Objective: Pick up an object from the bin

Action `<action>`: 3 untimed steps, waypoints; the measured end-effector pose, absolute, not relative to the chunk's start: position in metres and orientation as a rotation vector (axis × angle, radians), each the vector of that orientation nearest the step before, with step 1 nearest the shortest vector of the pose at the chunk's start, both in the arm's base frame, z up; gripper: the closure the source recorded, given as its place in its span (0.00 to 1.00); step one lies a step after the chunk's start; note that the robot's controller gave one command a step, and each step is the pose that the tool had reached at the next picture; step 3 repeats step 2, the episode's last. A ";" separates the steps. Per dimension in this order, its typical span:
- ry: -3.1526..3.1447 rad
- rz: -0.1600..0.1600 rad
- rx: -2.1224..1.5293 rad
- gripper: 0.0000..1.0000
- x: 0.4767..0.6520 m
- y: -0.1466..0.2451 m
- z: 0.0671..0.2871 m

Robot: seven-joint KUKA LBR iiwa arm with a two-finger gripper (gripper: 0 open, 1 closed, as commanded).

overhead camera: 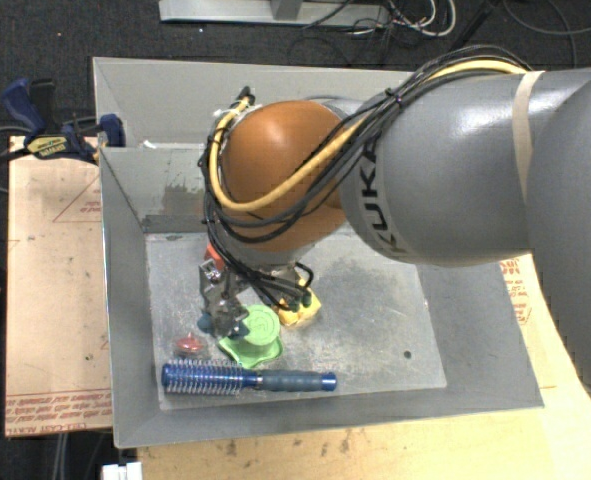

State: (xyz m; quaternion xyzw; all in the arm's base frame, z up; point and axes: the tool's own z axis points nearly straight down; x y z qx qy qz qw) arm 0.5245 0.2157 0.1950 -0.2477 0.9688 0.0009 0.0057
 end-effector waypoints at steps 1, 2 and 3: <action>3.033 0.002 -0.847 1.00 0.494 0.216 0.128; 2.999 0.004 -0.894 1.00 0.491 0.232 0.261; 2.999 0.004 -0.894 1.00 0.491 0.232 0.261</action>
Offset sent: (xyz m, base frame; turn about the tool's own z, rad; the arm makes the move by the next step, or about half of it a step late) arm -0.0285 -0.0003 -0.0633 -0.0442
